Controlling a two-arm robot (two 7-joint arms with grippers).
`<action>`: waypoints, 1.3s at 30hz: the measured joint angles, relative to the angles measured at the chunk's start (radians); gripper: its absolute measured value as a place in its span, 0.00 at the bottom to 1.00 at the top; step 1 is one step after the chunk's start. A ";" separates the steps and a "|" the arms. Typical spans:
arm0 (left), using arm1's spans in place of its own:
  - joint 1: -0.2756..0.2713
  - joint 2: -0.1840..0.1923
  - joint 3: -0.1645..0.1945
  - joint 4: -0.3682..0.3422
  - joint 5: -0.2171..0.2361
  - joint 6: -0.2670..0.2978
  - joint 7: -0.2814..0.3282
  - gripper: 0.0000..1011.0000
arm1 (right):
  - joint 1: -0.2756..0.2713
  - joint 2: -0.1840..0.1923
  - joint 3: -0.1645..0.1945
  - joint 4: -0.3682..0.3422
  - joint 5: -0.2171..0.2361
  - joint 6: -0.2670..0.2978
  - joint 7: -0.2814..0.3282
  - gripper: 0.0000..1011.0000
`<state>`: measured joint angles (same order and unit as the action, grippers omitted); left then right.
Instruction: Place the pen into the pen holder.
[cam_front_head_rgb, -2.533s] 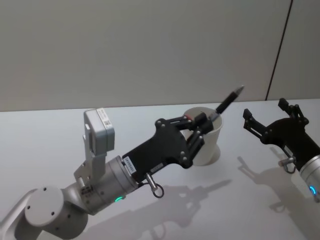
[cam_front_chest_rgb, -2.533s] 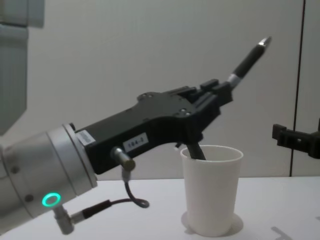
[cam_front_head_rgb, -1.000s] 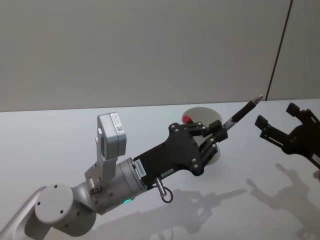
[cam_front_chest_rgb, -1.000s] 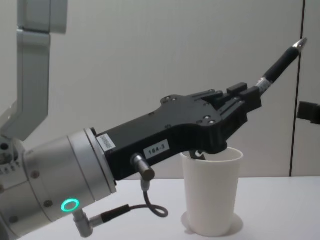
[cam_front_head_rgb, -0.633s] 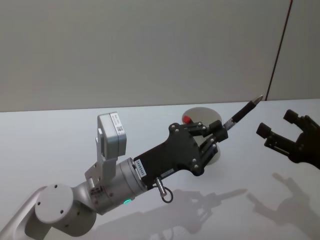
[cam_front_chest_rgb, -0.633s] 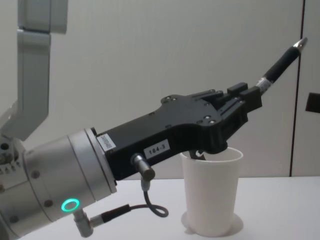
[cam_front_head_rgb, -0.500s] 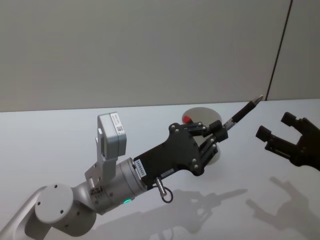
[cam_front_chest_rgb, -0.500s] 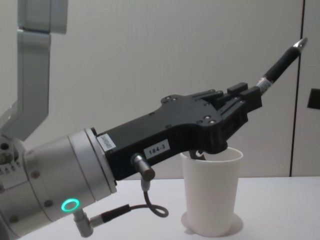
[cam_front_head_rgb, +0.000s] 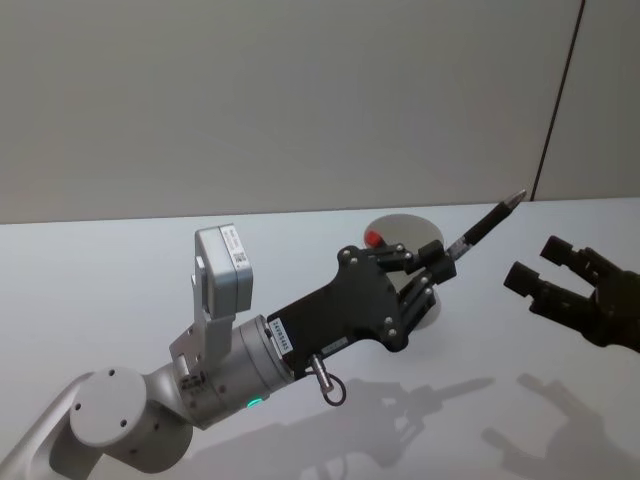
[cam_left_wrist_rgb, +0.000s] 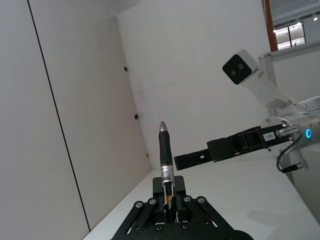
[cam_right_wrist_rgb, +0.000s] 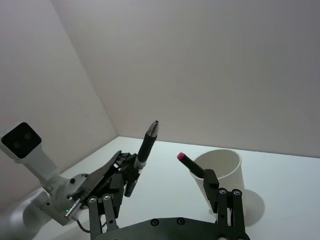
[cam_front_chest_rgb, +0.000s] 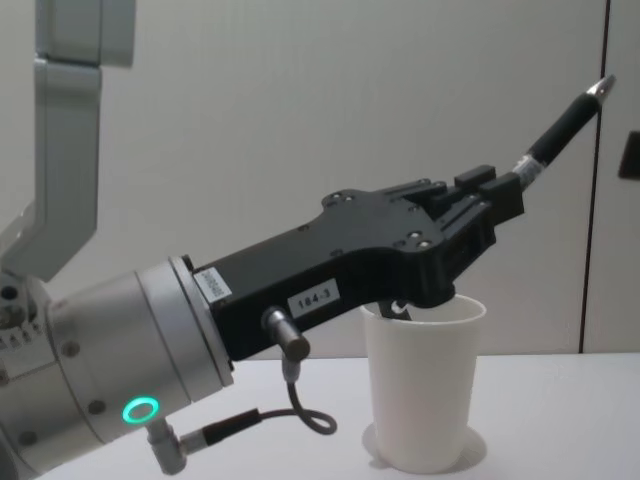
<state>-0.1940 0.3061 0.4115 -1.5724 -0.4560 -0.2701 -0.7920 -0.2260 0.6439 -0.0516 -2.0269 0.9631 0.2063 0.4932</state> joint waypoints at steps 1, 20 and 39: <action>0.000 0.000 0.000 0.000 0.000 0.000 0.000 0.13 | 0.000 0.000 0.000 0.000 0.000 0.000 0.000 0.99; 0.000 0.000 0.000 0.000 0.000 0.000 0.000 0.13 | 0.038 -0.078 -0.052 0.016 0.089 0.015 -0.063 0.99; 0.000 0.000 0.000 0.000 0.000 0.000 0.000 0.13 | 0.087 -0.141 -0.112 0.047 0.115 0.054 -0.073 0.99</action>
<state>-0.1940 0.3062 0.4114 -1.5725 -0.4559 -0.2702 -0.7918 -0.1390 0.5032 -0.1638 -1.9800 1.0783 0.2604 0.4198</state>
